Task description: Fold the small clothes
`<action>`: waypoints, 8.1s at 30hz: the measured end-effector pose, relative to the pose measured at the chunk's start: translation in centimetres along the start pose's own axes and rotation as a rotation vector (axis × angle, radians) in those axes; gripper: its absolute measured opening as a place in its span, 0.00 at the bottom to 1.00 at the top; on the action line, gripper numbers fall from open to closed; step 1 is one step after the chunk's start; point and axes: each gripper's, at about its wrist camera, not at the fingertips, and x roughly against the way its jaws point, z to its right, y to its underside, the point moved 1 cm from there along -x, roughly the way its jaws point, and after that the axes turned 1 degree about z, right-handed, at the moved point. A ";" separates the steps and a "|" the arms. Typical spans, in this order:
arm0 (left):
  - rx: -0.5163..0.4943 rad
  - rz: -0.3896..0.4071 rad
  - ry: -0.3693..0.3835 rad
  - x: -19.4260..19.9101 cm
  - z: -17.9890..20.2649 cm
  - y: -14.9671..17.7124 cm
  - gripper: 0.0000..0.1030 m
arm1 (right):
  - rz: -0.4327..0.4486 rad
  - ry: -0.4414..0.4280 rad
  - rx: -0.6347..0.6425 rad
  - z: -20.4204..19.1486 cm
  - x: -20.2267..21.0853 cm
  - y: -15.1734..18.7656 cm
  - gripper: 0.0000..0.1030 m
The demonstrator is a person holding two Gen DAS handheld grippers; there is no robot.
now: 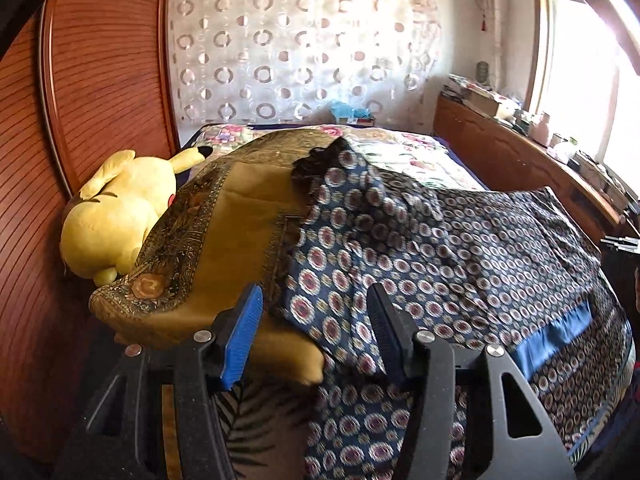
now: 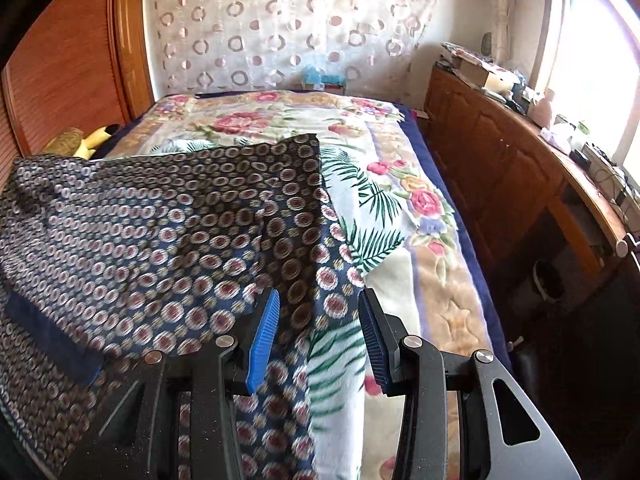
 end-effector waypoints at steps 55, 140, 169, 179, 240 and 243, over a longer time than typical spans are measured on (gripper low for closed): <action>0.028 -0.160 0.108 4.5 -1.6 9.0 0.02 | 0.028 -0.158 -0.180 3.7 2.2 5.8 0.01; 0.096 -0.168 0.056 4.4 -1.2 11.2 0.32 | 0.011 -0.229 0.181 -15.8 -5.7 2.6 0.69; -0.218 0.076 0.370 3.6 16.6 -2.4 0.04 | 0.126 -0.190 0.005 -10.3 -1.2 3.5 0.69; -0.324 0.080 0.490 2.6 24.1 -4.7 0.04 | 0.151 -0.165 -0.043 -9.5 -0.2 4.3 0.69; -0.189 -0.057 0.330 -0.5 15.5 1.0 0.82 | 0.058 -0.397 0.161 -14.6 -7.6 -3.9 0.04; -0.197 -0.060 0.340 -0.5 16.0 0.9 0.82 | 0.050 -0.352 0.152 -12.8 -6.9 -2.8 0.04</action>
